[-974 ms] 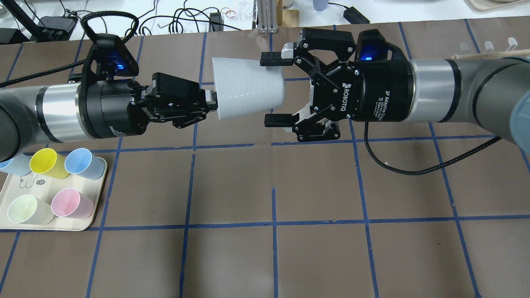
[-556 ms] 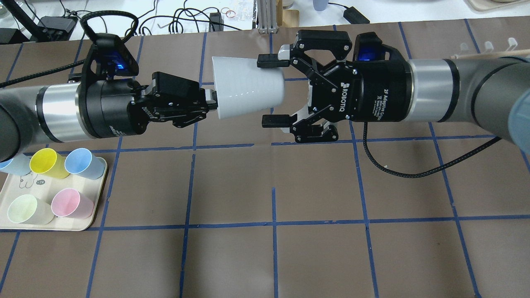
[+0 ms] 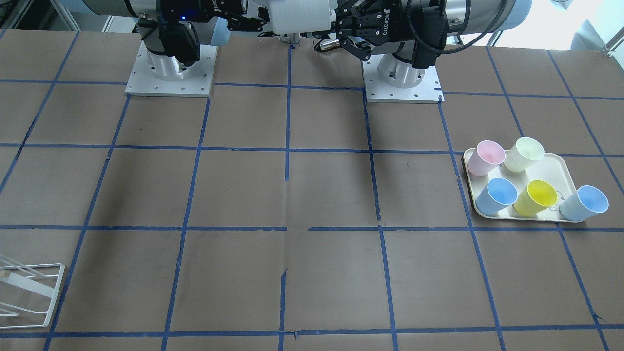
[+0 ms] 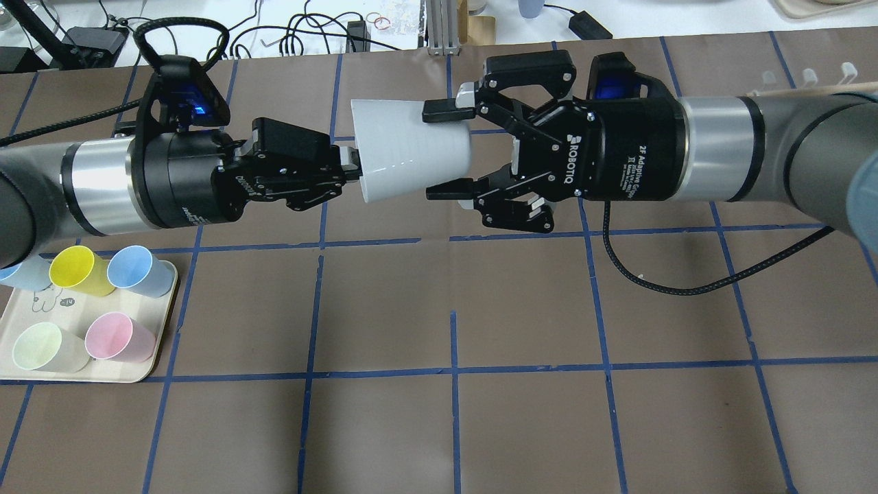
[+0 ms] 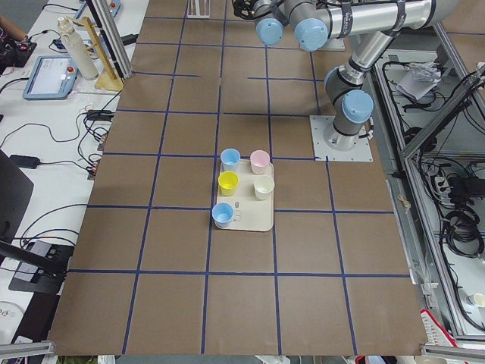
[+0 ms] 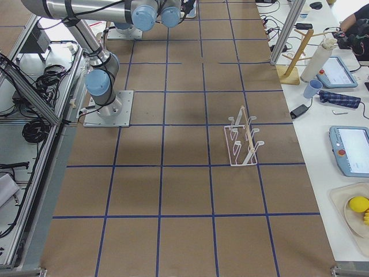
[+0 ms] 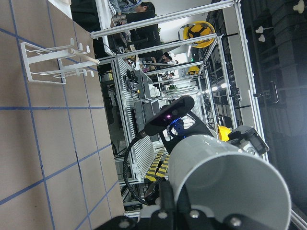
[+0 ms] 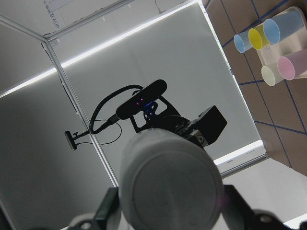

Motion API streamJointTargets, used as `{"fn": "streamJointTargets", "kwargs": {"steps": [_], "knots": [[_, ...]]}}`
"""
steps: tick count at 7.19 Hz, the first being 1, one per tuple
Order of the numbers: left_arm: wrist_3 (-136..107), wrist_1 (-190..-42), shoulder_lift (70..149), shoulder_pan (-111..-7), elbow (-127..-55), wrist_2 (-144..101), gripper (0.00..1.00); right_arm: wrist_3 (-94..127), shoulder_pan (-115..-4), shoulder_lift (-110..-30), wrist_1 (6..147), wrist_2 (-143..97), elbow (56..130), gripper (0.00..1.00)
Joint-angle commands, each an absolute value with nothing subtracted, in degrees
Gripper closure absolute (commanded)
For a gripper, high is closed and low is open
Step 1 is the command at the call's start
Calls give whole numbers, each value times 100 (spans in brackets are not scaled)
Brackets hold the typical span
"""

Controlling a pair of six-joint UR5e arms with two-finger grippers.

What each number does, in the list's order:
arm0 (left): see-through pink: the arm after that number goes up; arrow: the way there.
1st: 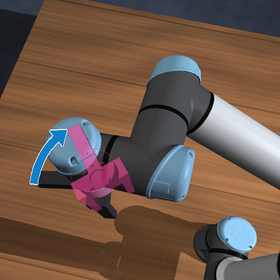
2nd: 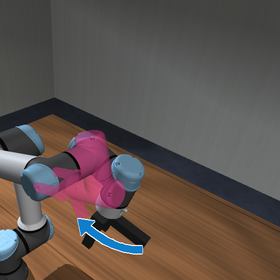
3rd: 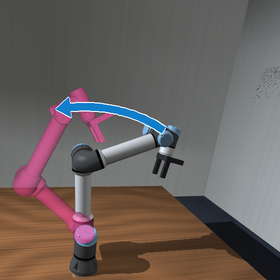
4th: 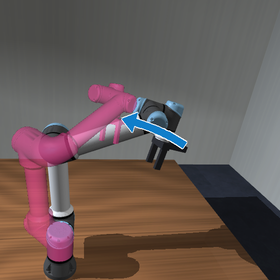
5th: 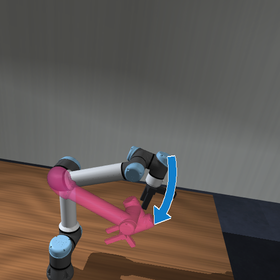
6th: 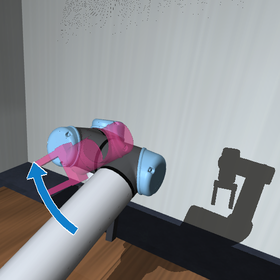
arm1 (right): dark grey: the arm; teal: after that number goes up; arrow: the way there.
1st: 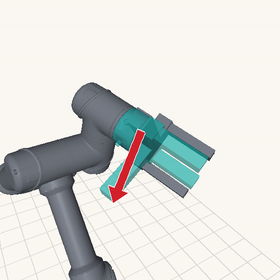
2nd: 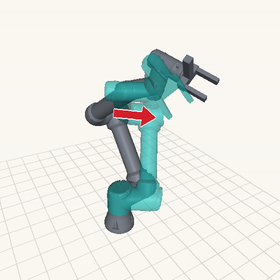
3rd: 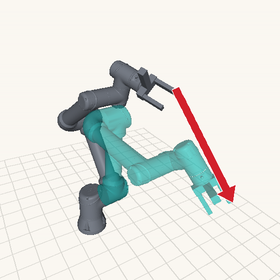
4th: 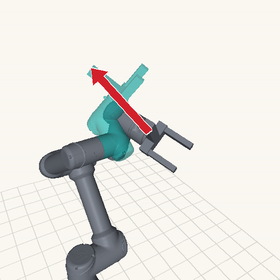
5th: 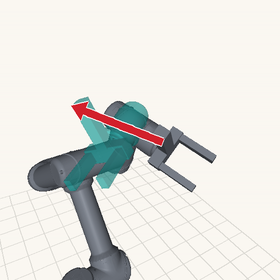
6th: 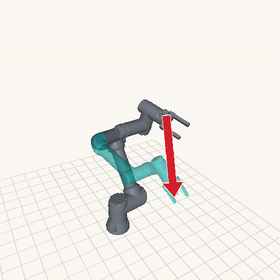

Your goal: Transfer IKEA cup to right arm and place on rack

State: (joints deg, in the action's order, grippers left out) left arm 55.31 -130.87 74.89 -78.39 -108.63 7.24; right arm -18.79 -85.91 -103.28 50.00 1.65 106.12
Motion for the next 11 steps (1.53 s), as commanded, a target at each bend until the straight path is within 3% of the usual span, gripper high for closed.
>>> {"fn": "streamJointTargets", "kwargs": {"steps": [1, 2, 3, 4, 5, 9, 11], "knots": [[5537, -13078, 7488, -7840, -10863, 729, 92, -1820, -8578, -10318, 5010, 167, 10574, 41], [5520, -13087, 7488, -7840, -10863, 729, 67, -1811, -8561, -10310, 5010, 167, 10573, 44], [5502, -13087, 7488, -7840, -10863, 721, 11, -1793, -8534, -10301, 5018, 167, 10573, 47], [5493, -13087, 7488, -7840, -10855, 729, 0, -1793, -8525, -10301, 5019, 167, 10573, 54], [5484, -13087, 7488, -7840, -10854, 721, 0, -1784, -8525, -10301, 5019, 167, 10565, 65], [4653, -12956, 7497, -7805, -10758, 852, 0, -1670, -7721, -10283, 5097, 525, 10415, 71], [2762, -11270, 7602, -7805, -10819, 2023, 0, -1670, -6798, -10283, 5211, 1690, 10223, 81]]}}
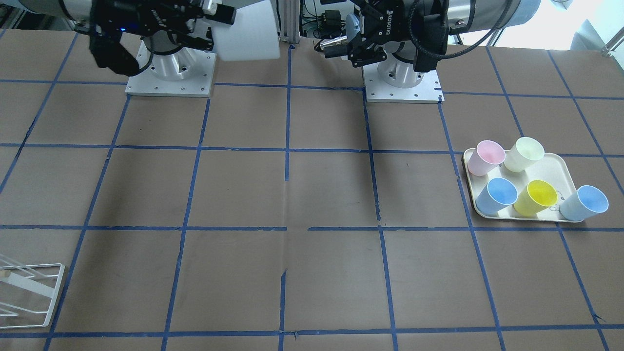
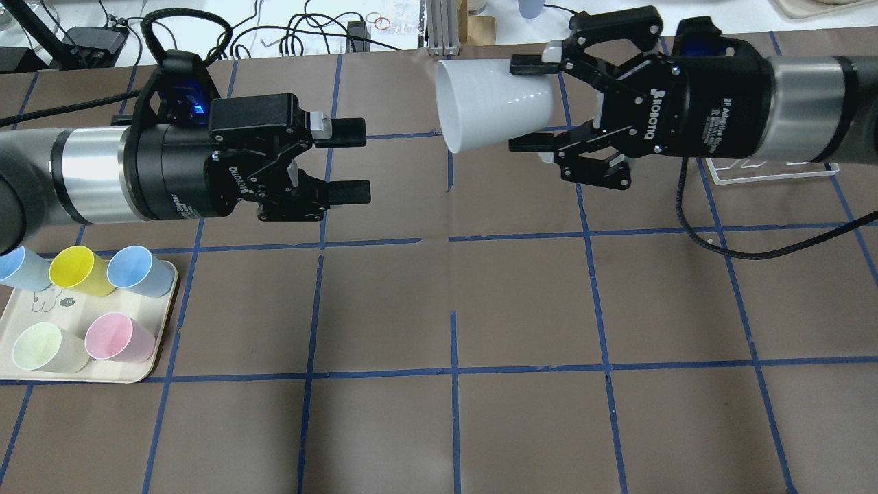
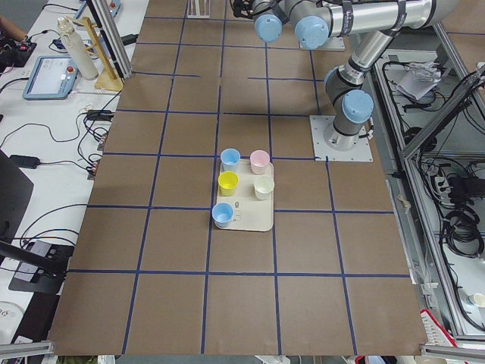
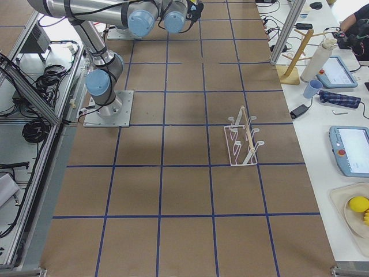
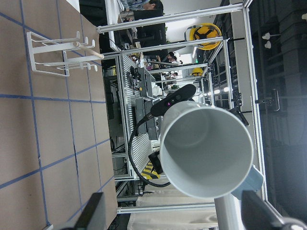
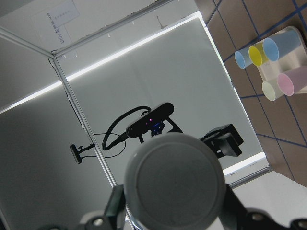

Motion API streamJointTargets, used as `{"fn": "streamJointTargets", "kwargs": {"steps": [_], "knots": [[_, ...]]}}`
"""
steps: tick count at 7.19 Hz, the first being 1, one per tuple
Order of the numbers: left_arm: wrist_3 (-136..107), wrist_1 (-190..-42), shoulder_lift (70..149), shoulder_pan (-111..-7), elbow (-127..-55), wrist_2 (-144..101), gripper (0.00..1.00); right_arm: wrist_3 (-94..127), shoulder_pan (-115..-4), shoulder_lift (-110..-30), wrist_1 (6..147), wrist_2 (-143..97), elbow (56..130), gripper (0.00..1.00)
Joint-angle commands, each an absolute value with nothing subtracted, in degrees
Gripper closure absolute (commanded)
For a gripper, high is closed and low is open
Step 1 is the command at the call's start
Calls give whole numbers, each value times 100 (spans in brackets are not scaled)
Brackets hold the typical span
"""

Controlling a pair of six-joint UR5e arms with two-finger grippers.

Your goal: Transfer IKEA cup to right arm and place on rack

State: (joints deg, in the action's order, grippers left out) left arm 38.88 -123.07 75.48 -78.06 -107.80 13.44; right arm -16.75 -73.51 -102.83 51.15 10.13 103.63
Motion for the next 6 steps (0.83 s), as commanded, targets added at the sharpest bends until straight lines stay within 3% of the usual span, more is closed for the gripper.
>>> {"fn": "streamJointTargets", "kwargs": {"steps": [1, 4, 6], "knots": [[2055, -10545, 7646, -7813, -10837, 2422, 0, -1670, -6455, -10275, 5769, 2566, 10004, 84], [1891, -9542, 7830, -7927, -10828, 4457, 0, -1766, -6188, -10266, 7420, 4730, 9686, 87], [937, -8190, 8154, -8662, -10793, 6240, 0, -2489, -6179, -10266, 8635, 6189, 9686, 88]]}}
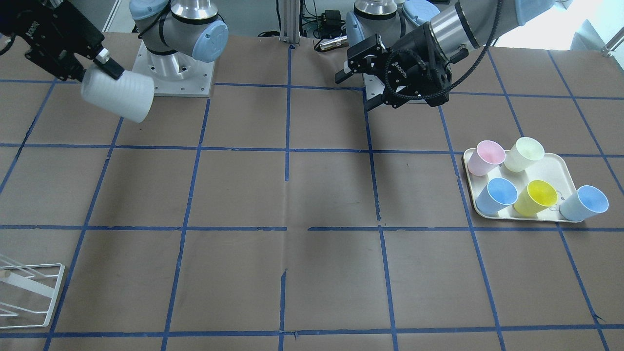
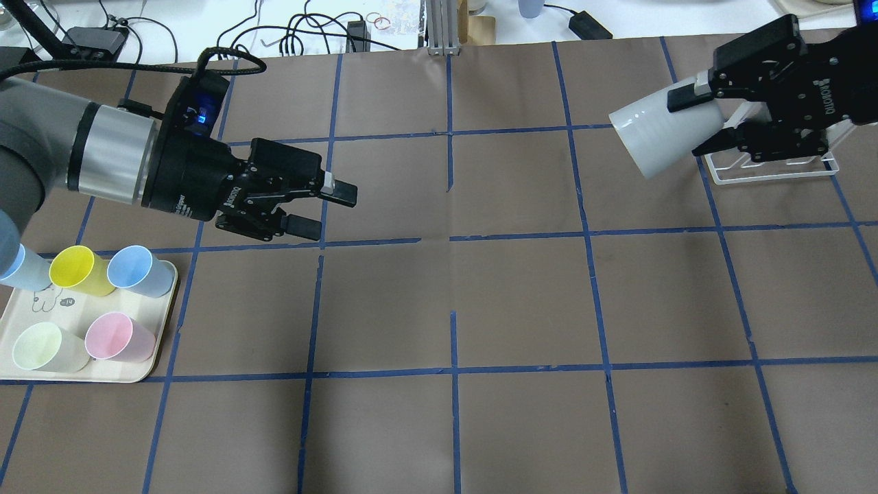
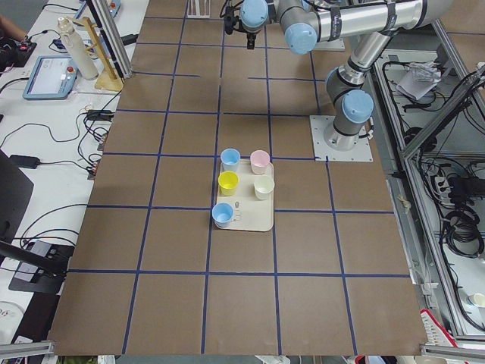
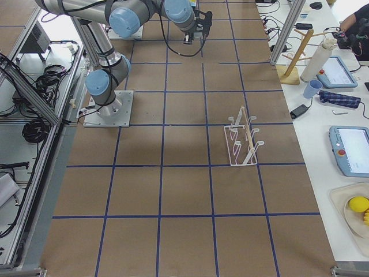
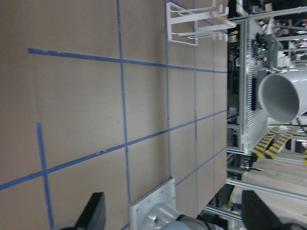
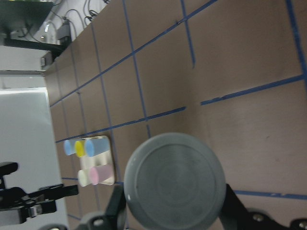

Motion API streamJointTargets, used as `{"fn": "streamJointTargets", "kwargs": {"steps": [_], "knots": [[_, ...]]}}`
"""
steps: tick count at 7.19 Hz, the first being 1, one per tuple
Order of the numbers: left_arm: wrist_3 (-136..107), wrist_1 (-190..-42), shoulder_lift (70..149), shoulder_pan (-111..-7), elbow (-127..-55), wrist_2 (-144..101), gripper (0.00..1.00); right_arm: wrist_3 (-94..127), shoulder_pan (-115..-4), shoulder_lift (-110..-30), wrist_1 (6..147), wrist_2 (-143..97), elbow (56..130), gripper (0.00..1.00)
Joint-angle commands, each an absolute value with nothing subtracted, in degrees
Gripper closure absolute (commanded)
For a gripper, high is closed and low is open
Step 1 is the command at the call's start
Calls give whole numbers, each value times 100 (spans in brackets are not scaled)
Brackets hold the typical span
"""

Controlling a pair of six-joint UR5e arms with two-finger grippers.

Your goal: Transfer IKEA cup to right arm and place on rack

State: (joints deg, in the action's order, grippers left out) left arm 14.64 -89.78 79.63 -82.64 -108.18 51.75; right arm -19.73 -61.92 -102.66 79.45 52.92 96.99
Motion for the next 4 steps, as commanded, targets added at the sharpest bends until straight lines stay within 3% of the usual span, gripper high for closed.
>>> {"fn": "streamJointTargets", "kwargs": {"steps": [1, 3, 4], "knots": [[697, -7782, 8313, -8962, -10776, 6875, 0, -3218, -6179, -10213, 8996, 6727, 9694, 92], [256, -7690, 8594, -9437, -10444, 7916, 0, -3436, -6179, -9951, 9997, 7502, 9694, 93], [255, -8030, 8874, -9535, -9858, 8302, 0, -3584, -6179, -9645, 10480, 7697, 9694, 93]]}}
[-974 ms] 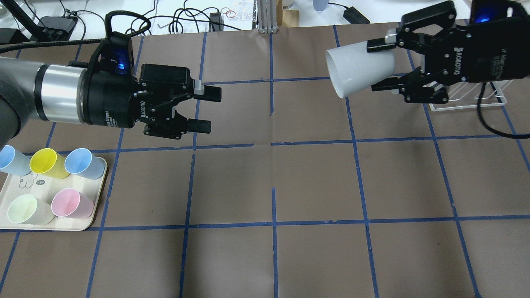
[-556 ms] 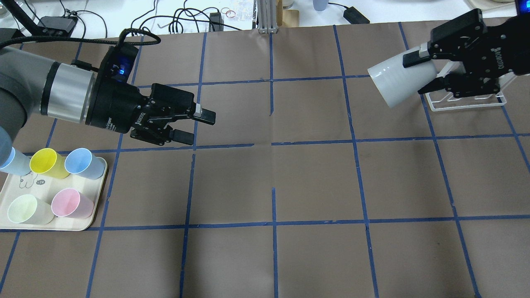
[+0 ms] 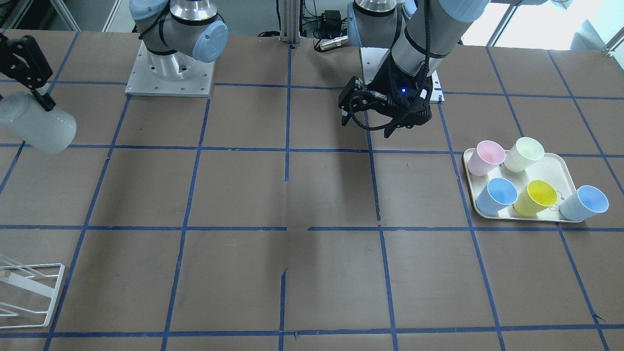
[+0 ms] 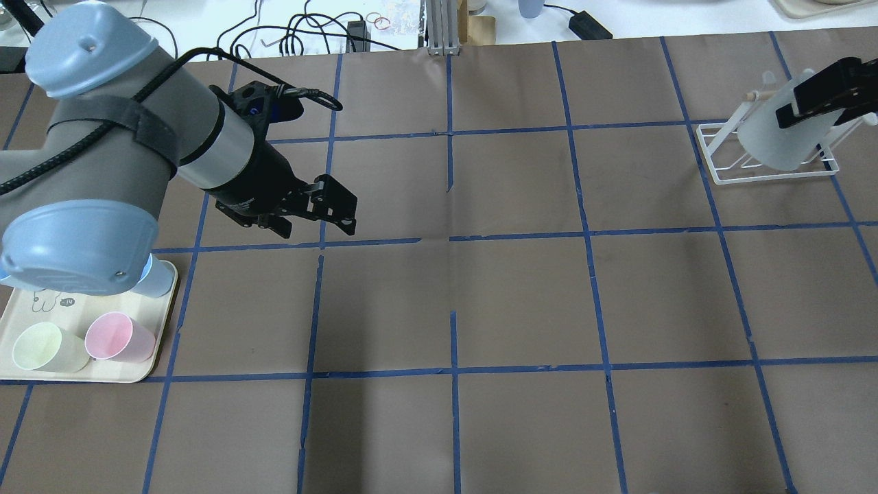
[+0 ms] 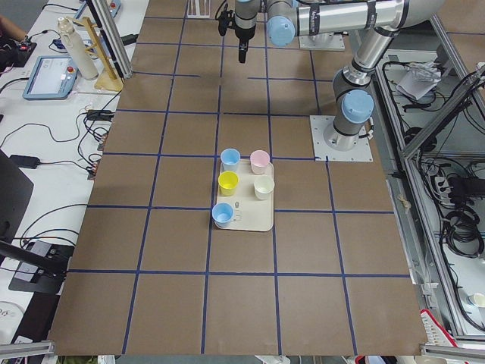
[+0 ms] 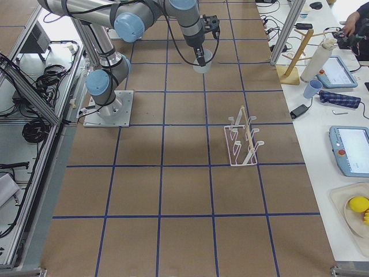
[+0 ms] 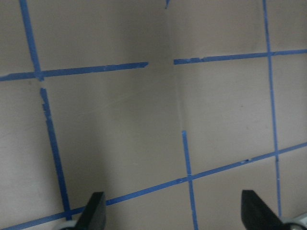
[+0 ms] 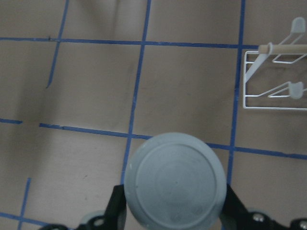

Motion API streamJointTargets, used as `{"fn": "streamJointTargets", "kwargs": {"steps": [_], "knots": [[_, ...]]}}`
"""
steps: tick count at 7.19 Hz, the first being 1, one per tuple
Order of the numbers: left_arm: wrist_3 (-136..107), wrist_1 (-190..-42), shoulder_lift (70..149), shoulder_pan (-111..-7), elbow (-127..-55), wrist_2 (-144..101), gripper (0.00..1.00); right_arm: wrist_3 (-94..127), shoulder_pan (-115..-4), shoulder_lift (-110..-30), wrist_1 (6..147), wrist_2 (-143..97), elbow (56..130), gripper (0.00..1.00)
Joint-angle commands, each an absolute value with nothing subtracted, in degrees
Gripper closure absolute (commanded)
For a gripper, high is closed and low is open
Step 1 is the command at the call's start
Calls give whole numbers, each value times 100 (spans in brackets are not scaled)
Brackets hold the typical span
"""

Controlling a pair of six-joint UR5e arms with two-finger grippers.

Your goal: Transfer IKEA cup to right arm and place on rack

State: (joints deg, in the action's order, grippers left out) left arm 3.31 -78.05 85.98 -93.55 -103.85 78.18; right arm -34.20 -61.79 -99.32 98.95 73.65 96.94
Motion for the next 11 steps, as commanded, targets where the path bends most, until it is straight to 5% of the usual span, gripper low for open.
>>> {"fn": "streamJointTargets", "kwargs": {"steps": [1, 2, 5, 11], "knots": [[255, -8851, 8912, -9919, -9409, 8497, 0, -3647, -6179, -9328, 10912, 7847, 9694, 93], [272, -9146, 8799, -10262, -9126, 8699, 0, -3647, -6179, -9090, 11229, 7892, 9694, 93], [316, -9963, 8808, -8557, -8465, 8930, 0, -3989, -5768, -8335, 11881, 7858, 9677, 93], [290, -9369, 8535, -8692, -9235, 9132, 0, -3990, -5687, -7822, 12445, 7778, 9668, 91]]}}
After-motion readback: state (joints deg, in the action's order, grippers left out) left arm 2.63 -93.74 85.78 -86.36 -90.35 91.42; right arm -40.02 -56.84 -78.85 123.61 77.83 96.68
